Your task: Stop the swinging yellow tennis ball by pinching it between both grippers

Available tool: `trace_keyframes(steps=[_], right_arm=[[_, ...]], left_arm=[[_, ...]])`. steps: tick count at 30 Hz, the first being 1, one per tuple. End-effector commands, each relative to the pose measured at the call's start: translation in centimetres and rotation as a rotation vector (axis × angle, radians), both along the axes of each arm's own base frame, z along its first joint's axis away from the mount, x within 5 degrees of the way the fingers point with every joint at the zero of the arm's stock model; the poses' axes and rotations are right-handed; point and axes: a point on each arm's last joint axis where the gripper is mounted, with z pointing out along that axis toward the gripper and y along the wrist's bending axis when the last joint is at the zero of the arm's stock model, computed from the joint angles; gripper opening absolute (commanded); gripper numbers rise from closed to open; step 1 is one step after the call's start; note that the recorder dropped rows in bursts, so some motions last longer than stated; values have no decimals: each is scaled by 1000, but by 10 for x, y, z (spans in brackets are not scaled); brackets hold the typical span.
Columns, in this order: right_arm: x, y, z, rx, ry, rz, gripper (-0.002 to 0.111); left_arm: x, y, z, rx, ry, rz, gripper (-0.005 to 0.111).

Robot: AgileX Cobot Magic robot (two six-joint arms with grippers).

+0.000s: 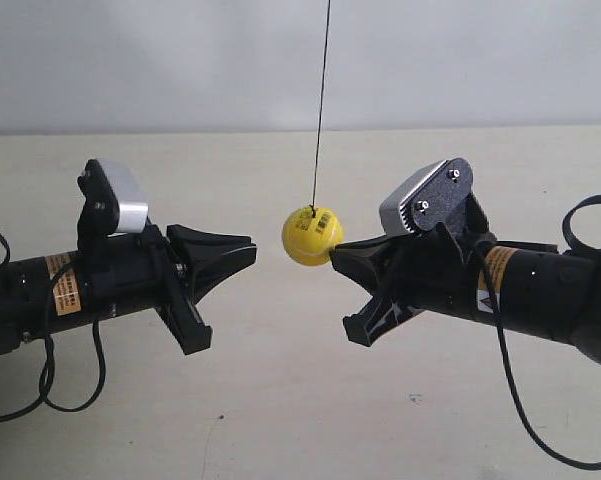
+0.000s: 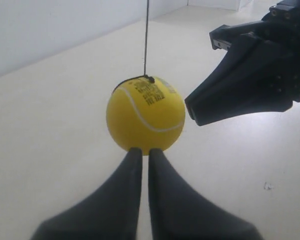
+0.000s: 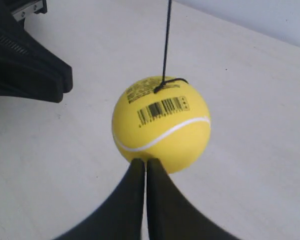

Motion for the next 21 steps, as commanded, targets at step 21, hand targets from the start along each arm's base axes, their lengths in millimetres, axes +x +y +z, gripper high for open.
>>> trace_keyframes(steps=[21], right_arm=[[16,-27,0,-198,-32,-306,0]], left_arm=[[1,-1,-1,0,6,14,5]])
